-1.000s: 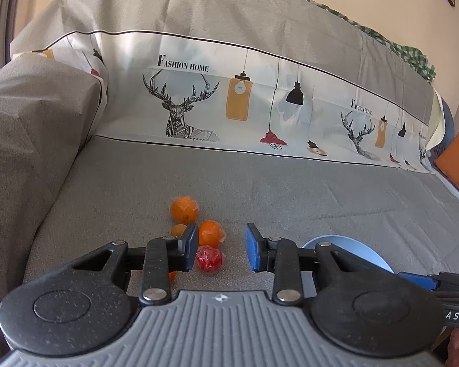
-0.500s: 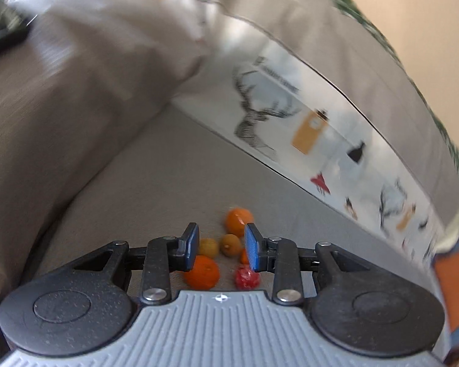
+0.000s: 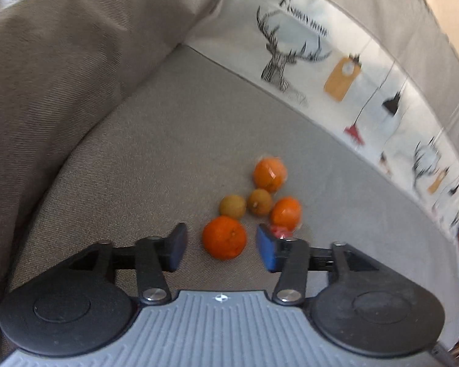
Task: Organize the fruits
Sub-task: 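Grasp a mandarin orange with the left tool while the right tool grasps a red net-wrapped fruit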
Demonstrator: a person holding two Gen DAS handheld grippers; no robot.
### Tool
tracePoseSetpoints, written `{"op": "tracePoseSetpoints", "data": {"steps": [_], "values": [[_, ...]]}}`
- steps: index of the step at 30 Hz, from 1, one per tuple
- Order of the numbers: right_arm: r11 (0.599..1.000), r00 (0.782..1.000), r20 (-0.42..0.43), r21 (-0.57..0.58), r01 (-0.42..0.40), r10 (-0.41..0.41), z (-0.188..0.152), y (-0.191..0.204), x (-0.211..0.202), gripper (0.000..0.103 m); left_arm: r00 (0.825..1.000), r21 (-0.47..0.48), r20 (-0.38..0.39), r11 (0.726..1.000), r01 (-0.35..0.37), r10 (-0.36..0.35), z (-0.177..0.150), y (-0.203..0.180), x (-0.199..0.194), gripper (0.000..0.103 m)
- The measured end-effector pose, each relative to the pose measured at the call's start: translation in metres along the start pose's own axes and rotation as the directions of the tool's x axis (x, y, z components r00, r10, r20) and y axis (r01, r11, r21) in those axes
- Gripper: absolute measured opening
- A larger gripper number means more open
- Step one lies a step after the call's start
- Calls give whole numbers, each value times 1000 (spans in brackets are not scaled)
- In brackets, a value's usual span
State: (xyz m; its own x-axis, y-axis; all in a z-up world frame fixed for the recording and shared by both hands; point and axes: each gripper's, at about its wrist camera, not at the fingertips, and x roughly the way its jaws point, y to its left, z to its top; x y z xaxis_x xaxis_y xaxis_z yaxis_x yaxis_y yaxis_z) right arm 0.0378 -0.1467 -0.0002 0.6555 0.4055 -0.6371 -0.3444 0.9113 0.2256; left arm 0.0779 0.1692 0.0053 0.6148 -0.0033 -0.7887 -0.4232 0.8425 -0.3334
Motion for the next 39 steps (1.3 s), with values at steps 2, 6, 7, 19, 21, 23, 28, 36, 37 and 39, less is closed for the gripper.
{"op": "tracePoseSetpoints", "data": {"steps": [2, 6, 7, 19, 21, 23, 28, 36, 37, 39], "values": [[1000, 1000, -3, 0, -13, 13, 1, 5, 3, 33, 1000, 36, -8, 999, -26, 26, -3, -5, 6, 62], [999, 999, -12, -12, -40, 40, 2, 17, 11, 33, 998, 96, -9, 994, -58, 59, -7, -14, 13, 62], [999, 999, -17, -18, -46, 46, 2, 21, 14, 33, 998, 107, -12, 992, -64, 65, -8, -16, 15, 62], [994, 994, -55, -52, -99, 96, 8, 50, 47, 33, 994, 191, -20, 976, -105, 111, -12, -30, 26, 39], [993, 993, -59, -53, -106, 102, 9, 54, 56, 33, 994, 179, -11, 978, -108, 112, -11, -29, 25, 39], [992, 992, -61, -54, -111, 108, 11, 60, 66, 33, 994, 142, -1, 984, -104, 105, -9, -23, 21, 39], [991, 991, -60, -64, -119, 116, 19, 76, 91, 33, 995, 47, 14, 994, -96, 96, -3, -9, 13, 39], [985, 992, -97, -146, -96, 82, 22, 105, 138, 47, 993, 23, 45, 993, -114, 113, 0, -8, 7, 39], [984, 991, -106, -149, -93, 78, 21, 106, 145, 47, 993, 22, 47, 993, -114, 113, 1, -6, 7, 39], [986, 990, -122, -142, -86, 69, 21, 108, 156, 47, 992, 22, 48, 993, -115, 114, 1, -6, 6, 39]]}}
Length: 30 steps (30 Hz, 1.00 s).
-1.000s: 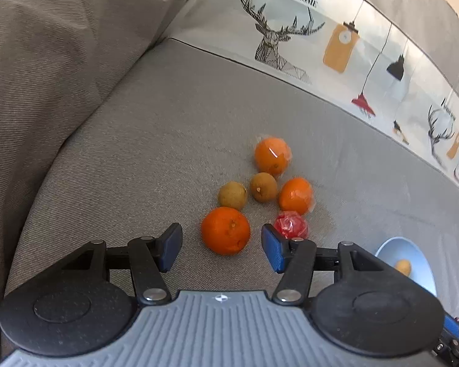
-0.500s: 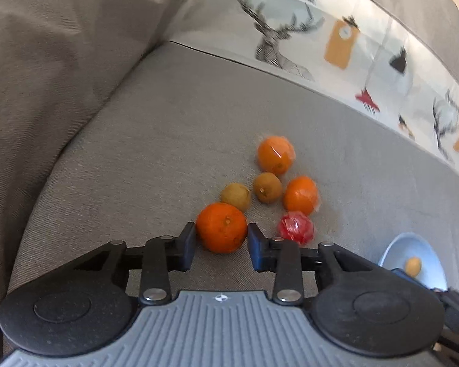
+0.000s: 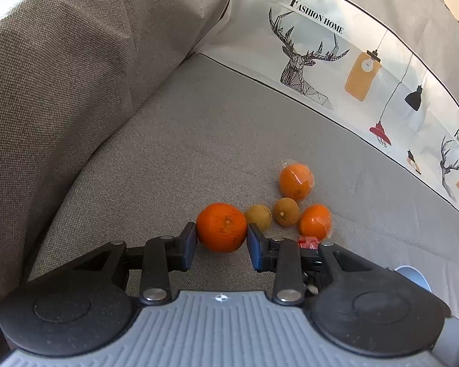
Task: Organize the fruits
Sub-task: 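Grasp a mandarin orange with the left tool while the right tool grasps a red net-wrapped fruit, then carry the orange and red fruit toward the blue plate with both tools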
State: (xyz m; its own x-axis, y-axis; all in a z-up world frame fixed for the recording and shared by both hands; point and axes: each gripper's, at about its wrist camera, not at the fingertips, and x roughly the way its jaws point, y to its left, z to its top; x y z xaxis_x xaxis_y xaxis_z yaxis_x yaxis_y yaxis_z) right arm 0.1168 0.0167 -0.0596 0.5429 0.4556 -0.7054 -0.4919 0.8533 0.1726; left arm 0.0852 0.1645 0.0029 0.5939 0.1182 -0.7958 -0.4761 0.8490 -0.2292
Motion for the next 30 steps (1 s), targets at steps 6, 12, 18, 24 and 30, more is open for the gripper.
{"op": "tracePoseSetpoints", "data": {"steps": [6, 12, 18, 24, 30], "values": [[1000, 1000, -12, -20, 12, -12, 4, 4, 9, 33, 1000, -1, 2, 1000, 2, -2, 2, -1, 0, 39], [999, 1000, 15, -47, 12, -11, 7, 5, -12, 32, 999, 21, 36, 1000, 13, -13, -1, -4, -10, 39], [999, 998, 57, -49, 24, -21, 14, -6, -57, 32, 984, 29, 140, 994, 103, -106, -7, -6, -40, 39], [998, 990, 131, 2, 55, -55, 12, -26, -126, 32, 953, 107, 208, 973, 203, -222, -23, -20, -73, 39], [994, 977, 187, 46, 95, -102, -8, -49, -189, 32, 938, 149, 190, 953, 264, -290, -44, -37, -93, 39]]}}
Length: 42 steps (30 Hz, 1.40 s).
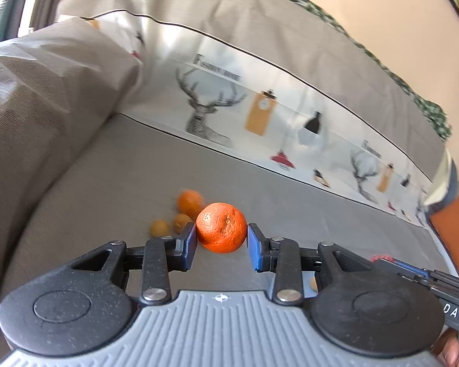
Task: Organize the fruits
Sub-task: 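Carry the orange and red fruit toward the blue plate with both tools, then lower the orange onto the plate and open the left tool while the right tool releases the red fruit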
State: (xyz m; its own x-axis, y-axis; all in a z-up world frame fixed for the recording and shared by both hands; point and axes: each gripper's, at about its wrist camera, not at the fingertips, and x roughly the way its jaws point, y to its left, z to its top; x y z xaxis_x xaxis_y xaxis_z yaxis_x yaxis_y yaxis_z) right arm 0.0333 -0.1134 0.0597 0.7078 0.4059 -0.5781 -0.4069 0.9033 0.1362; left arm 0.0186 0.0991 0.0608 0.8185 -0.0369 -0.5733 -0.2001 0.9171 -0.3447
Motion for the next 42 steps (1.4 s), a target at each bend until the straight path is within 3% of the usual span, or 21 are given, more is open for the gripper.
{"op": "tracePoseSetpoints", "data": {"steps": [4, 10, 16, 20, 25, 38, 42], "values": [[999, 999, 22, 22, 37, -37, -20, -25, -22, 32, 999, 36, -27, 999, 38, -38, -11, -16, -5, 39], [988, 992, -42, 84, 126, -123, -54, -61, -14, 32, 994, 169, -83, 982, 81, -68, -32, -47, -1, 39], [976, 988, -57, 154, 151, -144, -58, -82, -7, 32, 990, 231, -119, 968, 102, -76, -44, -57, 14, 39], [979, 989, -58, 145, 143, -136, -58, -80, -3, 32, 984, 231, -143, 962, 142, -111, -49, -60, 21, 39], [985, 990, -60, 110, 134, -128, -58, -75, 5, 32, 975, 307, -174, 933, 189, -141, -61, -77, 29, 39], [992, 990, -77, 43, 117, -114, -57, -62, 19, 32, 968, 418, -226, 887, 195, -107, -84, -95, 47, 39], [993, 990, -89, 34, 115, -112, -58, -61, 22, 32, 969, 426, -227, 884, 192, -100, -86, -96, 48, 39]]}}
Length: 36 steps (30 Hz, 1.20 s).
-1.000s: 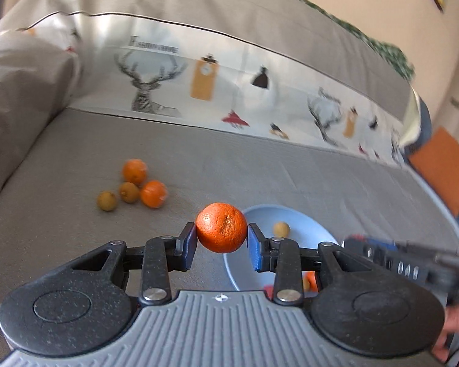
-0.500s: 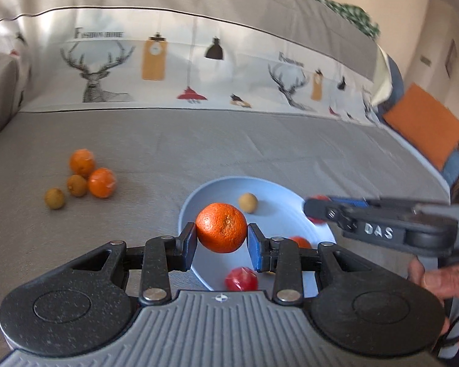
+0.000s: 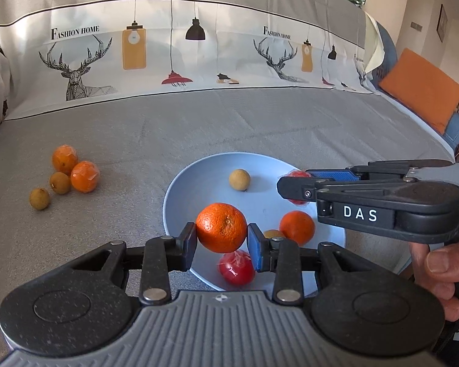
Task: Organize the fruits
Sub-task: 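Lower the orange onto the plate and open the left tool while the right tool releases the red fruit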
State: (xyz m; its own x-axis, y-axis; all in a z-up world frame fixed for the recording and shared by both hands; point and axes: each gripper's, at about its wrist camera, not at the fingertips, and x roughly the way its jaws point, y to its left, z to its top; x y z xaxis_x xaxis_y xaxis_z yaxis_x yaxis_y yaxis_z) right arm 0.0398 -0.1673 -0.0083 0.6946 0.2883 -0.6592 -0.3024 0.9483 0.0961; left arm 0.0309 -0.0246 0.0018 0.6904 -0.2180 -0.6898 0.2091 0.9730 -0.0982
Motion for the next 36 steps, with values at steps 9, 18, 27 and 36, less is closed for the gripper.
{"op": "tracePoseSetpoints", "data": {"steps": [9, 18, 27, 36], "values": [[1000, 1000, -16, -10, 4, -4, -2, 1, 3, 32, 1000, 11, -1, 1000, -7, 7, 1, 1, 0, 39], [1000, 1000, -22, -12, 11, -11, -4, 2, 5, 32, 1000, 20, 2, 1000, -11, 11, 0, 0, 0, 39], [1000, 1000, -20, -14, 8, -9, -4, 1, 5, 32, 1000, 21, 4, 1000, -10, 10, 2, -1, -1, 39], [1000, 1000, -19, -16, 9, -9, -5, 1, 4, 32, 1000, 22, 8, 1000, -9, 9, 3, -2, -2, 39]]}}
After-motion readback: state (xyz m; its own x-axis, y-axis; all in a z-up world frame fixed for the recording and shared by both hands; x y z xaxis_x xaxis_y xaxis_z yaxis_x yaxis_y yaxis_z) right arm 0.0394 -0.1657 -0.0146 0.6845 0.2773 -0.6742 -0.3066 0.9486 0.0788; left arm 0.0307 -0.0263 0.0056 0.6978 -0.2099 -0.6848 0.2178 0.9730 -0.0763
